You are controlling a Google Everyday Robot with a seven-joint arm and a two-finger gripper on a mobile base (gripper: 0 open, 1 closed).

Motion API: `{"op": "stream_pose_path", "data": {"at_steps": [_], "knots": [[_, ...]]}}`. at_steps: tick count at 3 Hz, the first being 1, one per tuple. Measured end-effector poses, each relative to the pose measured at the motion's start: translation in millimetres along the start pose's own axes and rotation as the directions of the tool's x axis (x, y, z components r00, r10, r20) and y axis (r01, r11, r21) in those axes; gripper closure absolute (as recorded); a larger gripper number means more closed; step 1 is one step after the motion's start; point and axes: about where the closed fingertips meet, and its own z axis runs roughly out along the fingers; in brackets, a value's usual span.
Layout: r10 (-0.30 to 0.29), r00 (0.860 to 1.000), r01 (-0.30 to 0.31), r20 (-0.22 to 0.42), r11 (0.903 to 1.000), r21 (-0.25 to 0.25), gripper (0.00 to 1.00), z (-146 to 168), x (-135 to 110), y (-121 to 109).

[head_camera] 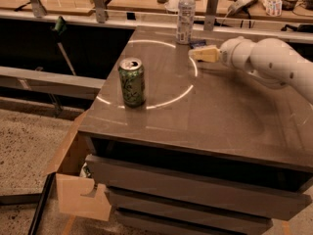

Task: Move rxbar blueberry near blue plastic bottle

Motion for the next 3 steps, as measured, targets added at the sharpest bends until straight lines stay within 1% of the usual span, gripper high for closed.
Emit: {"op": "stream_pose_path", "data": {"at_steps": [1, 2, 3], "knots": [[0.015, 0.999, -0.020, 0.039, 0.9920, 0.124, 0.00, -45, -9, -36], [0.020, 0.998, -0.035, 0.062, 0.9678, 0.249, 0.00, -88, -10, -70], [0.022, 0.997, -0.050, 0.077, 0.9208, 0.387, 0.00, -122, -9, -95]]}}
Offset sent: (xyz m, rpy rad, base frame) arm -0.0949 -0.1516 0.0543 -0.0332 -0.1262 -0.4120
